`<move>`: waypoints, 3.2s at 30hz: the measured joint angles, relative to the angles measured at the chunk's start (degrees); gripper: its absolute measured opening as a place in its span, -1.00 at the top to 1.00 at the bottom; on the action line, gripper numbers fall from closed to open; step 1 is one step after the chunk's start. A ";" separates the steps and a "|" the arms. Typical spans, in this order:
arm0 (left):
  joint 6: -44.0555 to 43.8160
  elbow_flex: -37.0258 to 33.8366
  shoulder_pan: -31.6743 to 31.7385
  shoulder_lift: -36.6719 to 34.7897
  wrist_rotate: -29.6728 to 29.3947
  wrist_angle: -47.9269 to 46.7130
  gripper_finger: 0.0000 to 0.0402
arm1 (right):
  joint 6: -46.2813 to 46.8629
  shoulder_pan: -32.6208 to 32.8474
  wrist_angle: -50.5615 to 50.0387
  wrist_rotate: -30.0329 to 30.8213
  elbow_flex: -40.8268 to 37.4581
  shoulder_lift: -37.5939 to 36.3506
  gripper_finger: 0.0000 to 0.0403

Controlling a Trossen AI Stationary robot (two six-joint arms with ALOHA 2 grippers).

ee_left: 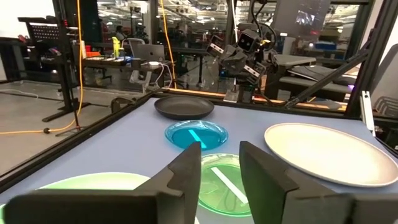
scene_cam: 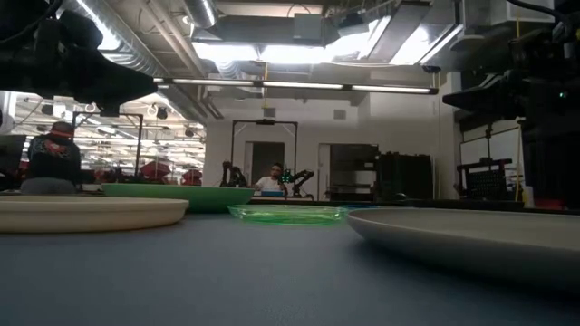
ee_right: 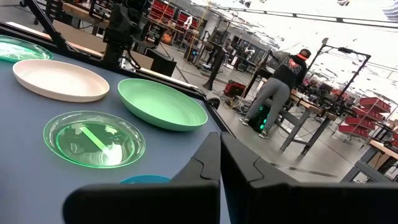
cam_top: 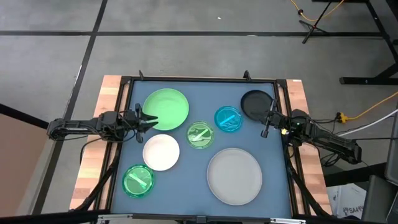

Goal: Stack plastic plates
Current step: Stack the large green plate on top of the gray plate

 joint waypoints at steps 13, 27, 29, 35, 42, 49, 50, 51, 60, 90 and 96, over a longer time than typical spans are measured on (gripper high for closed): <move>-0.04 0.00 -0.01 0.00 -2.10 0.07 -0.30 | 0.00 0.01 0.00 0.00 0.00 -0.01 1.00; 0.00 0.00 -0.02 0.00 -2.16 0.07 -0.57 | 0.00 0.00 0.00 0.00 0.00 -0.02 1.00; -0.01 0.00 -0.02 -0.01 -2.12 0.07 -0.57 | 0.00 0.02 0.00 0.00 0.00 0.00 1.00; -0.07 0.00 0.00 0.00 -2.01 0.07 -0.58 | 0.00 0.01 0.00 0.01 0.00 -0.02 1.00; -0.02 0.00 -0.02 0.00 -2.05 0.07 -0.58 | 0.00 0.02 0.00 0.00 0.00 0.00 1.00; -0.02 0.00 -0.02 0.00 -2.08 4.81 -0.58 | 0.00 0.02 0.00 0.00 0.00 0.00 1.00; 0.00 0.00 0.00 0.00 -2.08 6.80 -0.58 | 0.02 0.02 0.00 0.00 0.00 -0.02 1.00; 0.02 0.00 0.00 0.00 -2.10 8.89 -0.58 | 0.00 0.00 0.00 0.00 -0.02 0.00 1.00; 3.97 0.02 -0.02 -0.02 -6.57 22.56 -0.58 | 0.00 0.02 0.00 0.01 0.00 -0.01 1.00; 3.04 10.41 4.85 9.20 -31.04 22.33 -0.57 | 0.00 0.00 -0.02 0.02 0.00 -0.01 1.00; 3.83 15.30 11.02 16.20 -30.85 21.91 -0.57 | 0.00 0.01 -0.01 0.01 0.00 -0.01 1.00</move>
